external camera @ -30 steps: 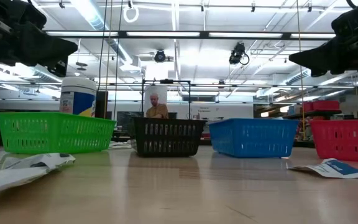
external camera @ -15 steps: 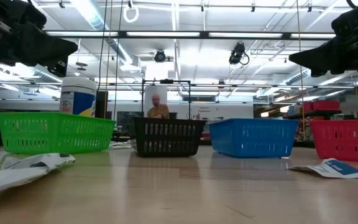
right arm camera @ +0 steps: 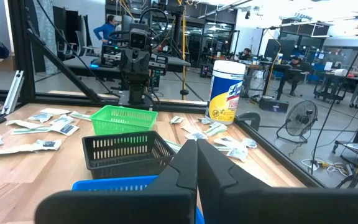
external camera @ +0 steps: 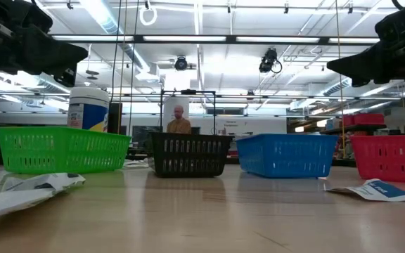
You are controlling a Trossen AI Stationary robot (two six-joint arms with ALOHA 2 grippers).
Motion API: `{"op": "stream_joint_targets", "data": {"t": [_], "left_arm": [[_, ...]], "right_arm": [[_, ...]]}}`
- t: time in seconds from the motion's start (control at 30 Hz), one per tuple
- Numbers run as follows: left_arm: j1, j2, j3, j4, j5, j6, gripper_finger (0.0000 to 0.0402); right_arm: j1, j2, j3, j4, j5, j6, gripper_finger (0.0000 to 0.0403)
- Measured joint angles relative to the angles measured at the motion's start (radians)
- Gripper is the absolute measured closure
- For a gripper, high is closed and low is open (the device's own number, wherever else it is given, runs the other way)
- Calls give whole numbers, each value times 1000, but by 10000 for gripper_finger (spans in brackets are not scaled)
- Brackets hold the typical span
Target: Pick & Place First Aid Supplies
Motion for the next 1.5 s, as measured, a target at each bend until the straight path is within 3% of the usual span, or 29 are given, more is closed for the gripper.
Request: {"op": "stream_joint_targets", "data": {"t": [0.63, 1.0, 1.23, 1.5], "left_arm": [[0, 0, 0, 0, 0, 0, 369], [0, 0, 0, 0, 0, 0, 369], [0, 0, 0, 0, 0, 0, 369], [0, 0, 0, 0, 0, 0, 369]], "right_arm": [[0, 0, 0, 1, 0, 0, 399], [0, 0, 0, 124, 1, 2, 399], [0, 0, 0, 334, 0, 275, 399], [0, 0, 0, 616, 1, 417, 399]]}}
